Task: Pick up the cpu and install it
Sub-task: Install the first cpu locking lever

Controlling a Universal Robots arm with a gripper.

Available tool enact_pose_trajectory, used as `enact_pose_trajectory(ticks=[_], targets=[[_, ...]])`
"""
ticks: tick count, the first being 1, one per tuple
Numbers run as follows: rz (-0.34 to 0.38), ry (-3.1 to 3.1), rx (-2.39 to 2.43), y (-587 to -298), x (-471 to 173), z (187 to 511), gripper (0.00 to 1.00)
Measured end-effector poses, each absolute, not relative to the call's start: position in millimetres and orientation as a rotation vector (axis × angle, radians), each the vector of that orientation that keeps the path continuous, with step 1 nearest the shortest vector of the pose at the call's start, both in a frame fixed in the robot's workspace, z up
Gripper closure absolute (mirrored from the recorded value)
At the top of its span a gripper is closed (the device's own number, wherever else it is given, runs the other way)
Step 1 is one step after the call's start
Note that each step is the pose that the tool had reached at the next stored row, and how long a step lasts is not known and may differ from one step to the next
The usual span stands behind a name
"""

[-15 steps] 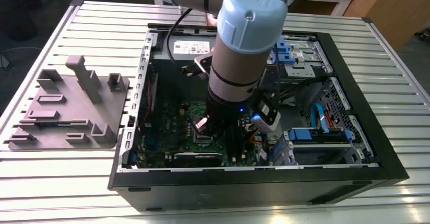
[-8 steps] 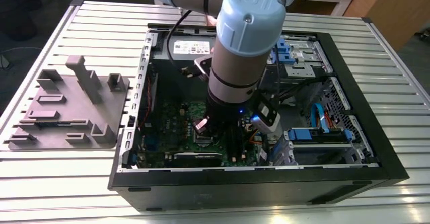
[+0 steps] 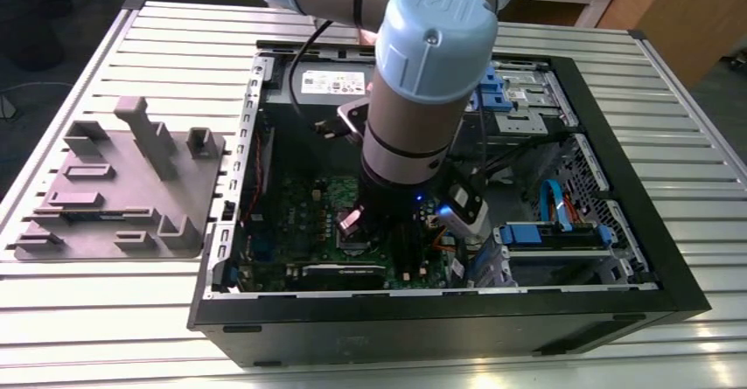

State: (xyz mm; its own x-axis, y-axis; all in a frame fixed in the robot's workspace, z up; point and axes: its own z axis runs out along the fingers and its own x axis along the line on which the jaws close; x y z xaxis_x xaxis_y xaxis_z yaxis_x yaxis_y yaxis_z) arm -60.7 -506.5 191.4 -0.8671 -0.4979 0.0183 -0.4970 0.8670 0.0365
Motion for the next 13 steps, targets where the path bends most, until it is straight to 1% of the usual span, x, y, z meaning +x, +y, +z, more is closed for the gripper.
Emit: enact_pose_trajectory(ticks=[13], targets=[[-0.044,-3.011,0.802,-515.1,-61.3,186.2,0.90]])
